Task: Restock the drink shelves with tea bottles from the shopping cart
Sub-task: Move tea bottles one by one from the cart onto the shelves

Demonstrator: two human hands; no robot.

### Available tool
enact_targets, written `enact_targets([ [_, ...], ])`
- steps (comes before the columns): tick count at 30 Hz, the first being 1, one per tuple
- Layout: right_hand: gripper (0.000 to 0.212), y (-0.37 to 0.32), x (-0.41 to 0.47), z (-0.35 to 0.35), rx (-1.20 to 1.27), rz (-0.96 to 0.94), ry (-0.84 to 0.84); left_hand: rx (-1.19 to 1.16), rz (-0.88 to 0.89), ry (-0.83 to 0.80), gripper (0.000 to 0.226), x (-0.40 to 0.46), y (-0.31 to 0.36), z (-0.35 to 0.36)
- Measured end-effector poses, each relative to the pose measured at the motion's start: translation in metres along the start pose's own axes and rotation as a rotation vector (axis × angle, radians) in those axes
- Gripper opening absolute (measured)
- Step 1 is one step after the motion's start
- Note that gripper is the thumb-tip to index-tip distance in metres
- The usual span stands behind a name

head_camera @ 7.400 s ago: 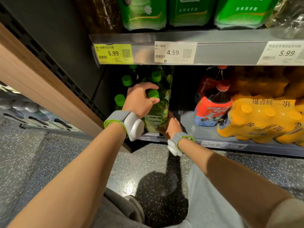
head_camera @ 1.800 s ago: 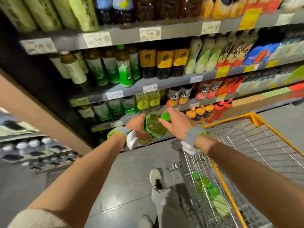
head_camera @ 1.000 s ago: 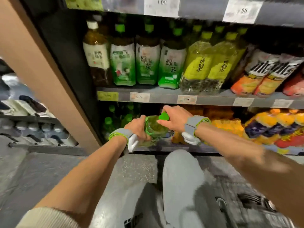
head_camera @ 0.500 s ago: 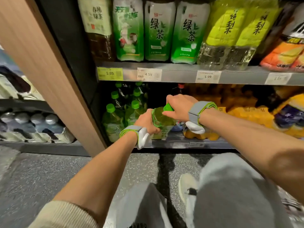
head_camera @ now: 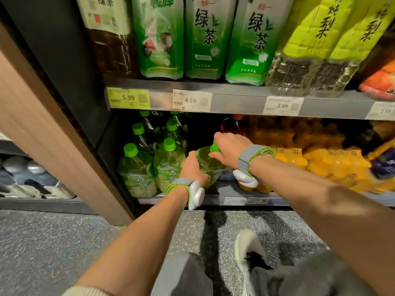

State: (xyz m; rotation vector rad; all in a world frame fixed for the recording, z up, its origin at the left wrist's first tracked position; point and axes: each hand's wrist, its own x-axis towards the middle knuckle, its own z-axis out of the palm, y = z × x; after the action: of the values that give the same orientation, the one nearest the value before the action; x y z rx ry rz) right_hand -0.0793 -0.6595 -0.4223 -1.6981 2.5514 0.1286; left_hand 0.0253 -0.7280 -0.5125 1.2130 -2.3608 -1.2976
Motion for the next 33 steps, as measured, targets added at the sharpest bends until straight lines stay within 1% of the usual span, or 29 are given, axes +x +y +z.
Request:
enact_targets([
  [3,0.043,-0.001,0.011,0.008,0.046,0.003,-0.038,-0.050,-0.063,0.019,0.062,0.005,-0.007,0.013],
  [6,0.047,0.001,0.024,0.011,0.180,0.070,-0.078,-0.066,-0.129,0.034,0.076,0.011,-0.009,0.019],
  [9,0.047,0.002,0.031,0.015,0.298,0.130,-0.086,-0.045,-0.164,0.069,0.077,0.006,-0.008,0.026],
  [12,0.049,0.000,0.034,0.018,0.300,0.146,-0.087,-0.040,-0.195,0.120,0.073,0.002,-0.008,0.034],
  [15,0.050,-0.002,0.038,0.016,0.278,0.160,-0.094,-0.076,-0.300,0.158,0.059,-0.002,-0.005,0.040],
  [17,0.051,-0.003,0.038,0.015,0.276,0.174,-0.098,-0.150,-0.404,0.130,0.052,-0.004,-0.006,0.046],
  [19,0.052,-0.004,0.038,0.016,0.268,0.191,-0.111,-0.232,-0.518,0.043,0.054,-0.005,-0.008,0.050],
  [21,0.052,-0.005,0.039,0.017,0.269,0.212,-0.109,-0.295,-0.561,-0.011,0.056,-0.004,-0.010,0.054],
  [26,0.045,-0.008,0.051,0.025,0.307,0.275,-0.075,-0.435,-0.530,0.029,0.059,0.003,-0.015,0.062],
  [29,0.044,-0.006,0.060,0.024,0.291,0.300,-0.074,-0.406,-0.523,0.019,0.061,0.013,-0.019,0.061],
  [31,0.047,-0.004,0.067,0.026,0.248,0.281,-0.070,-0.372,-0.512,0.022,0.063,0.020,-0.020,0.059],
  [33,0.052,-0.002,0.075,0.030,0.280,0.270,-0.059,-0.341,-0.491,0.008,0.064,0.029,-0.021,0.061],
])
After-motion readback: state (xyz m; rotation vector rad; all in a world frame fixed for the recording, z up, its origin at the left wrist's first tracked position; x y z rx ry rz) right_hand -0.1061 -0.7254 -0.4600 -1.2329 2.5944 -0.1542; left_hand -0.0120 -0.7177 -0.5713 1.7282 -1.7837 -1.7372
